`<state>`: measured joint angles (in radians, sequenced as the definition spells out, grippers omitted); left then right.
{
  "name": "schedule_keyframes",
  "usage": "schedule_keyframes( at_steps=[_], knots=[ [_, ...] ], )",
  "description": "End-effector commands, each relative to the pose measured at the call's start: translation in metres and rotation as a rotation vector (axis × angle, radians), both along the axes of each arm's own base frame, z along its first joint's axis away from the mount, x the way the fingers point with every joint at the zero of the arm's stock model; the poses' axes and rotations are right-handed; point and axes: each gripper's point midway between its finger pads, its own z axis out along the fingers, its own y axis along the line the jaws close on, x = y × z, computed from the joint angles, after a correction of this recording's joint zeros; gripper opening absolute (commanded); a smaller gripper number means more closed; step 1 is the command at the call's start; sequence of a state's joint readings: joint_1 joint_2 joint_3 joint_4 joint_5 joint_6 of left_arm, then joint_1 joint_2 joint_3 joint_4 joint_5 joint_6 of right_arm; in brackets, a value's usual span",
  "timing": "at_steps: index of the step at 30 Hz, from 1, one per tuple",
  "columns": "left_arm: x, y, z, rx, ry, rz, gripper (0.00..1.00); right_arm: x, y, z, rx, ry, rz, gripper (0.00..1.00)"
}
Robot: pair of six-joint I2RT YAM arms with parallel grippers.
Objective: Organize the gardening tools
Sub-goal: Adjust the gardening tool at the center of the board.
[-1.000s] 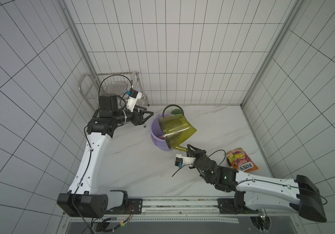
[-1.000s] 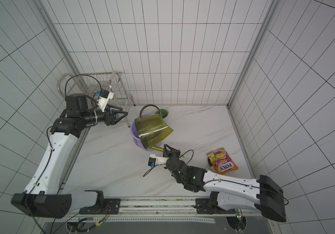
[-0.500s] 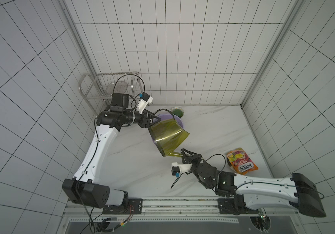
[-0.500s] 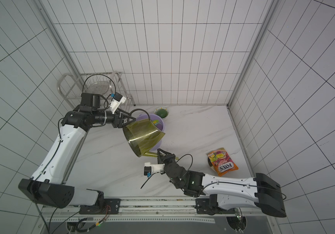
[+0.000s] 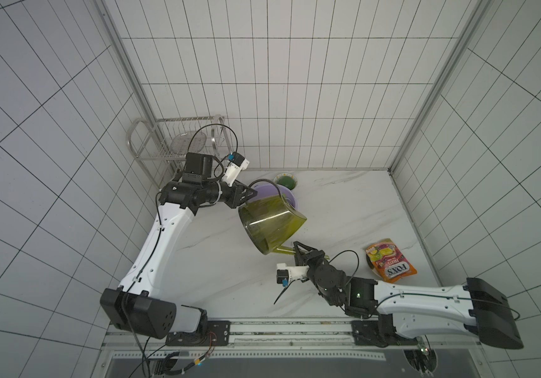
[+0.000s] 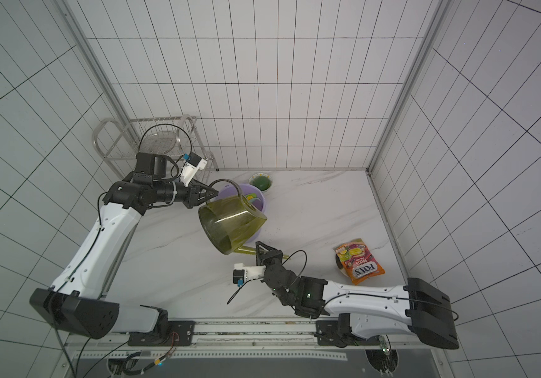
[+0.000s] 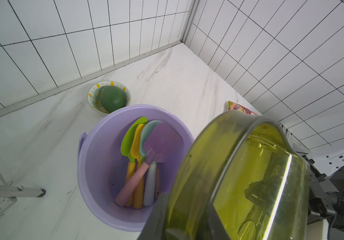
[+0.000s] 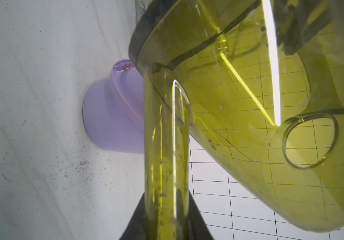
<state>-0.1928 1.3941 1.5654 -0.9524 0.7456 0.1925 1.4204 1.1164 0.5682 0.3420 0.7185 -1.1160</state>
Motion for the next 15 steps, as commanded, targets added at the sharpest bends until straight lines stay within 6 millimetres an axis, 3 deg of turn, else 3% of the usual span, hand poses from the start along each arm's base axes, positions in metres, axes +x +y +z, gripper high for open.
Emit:
schedule_keyframes(
  at_steps=[1,7,10,15],
  knots=[
    [-0.004,-0.005,0.016,-0.028,-0.089,-0.046,0.16,-0.006,0.011,0.033,0.171,0.02,0.039,0.0],
    [0.002,0.003,0.027,-0.077,-0.098,0.004,0.07,-0.005,0.01,0.025,0.166,0.112,0.015,0.05],
    [0.005,0.011,0.035,-0.102,-0.104,0.044,0.0,-0.006,0.009,0.021,0.178,0.199,-0.009,0.13],
    [0.008,0.024,0.045,-0.109,-0.151,0.121,0.0,-0.001,0.007,0.031,0.262,0.333,-0.119,0.22]
  ],
)
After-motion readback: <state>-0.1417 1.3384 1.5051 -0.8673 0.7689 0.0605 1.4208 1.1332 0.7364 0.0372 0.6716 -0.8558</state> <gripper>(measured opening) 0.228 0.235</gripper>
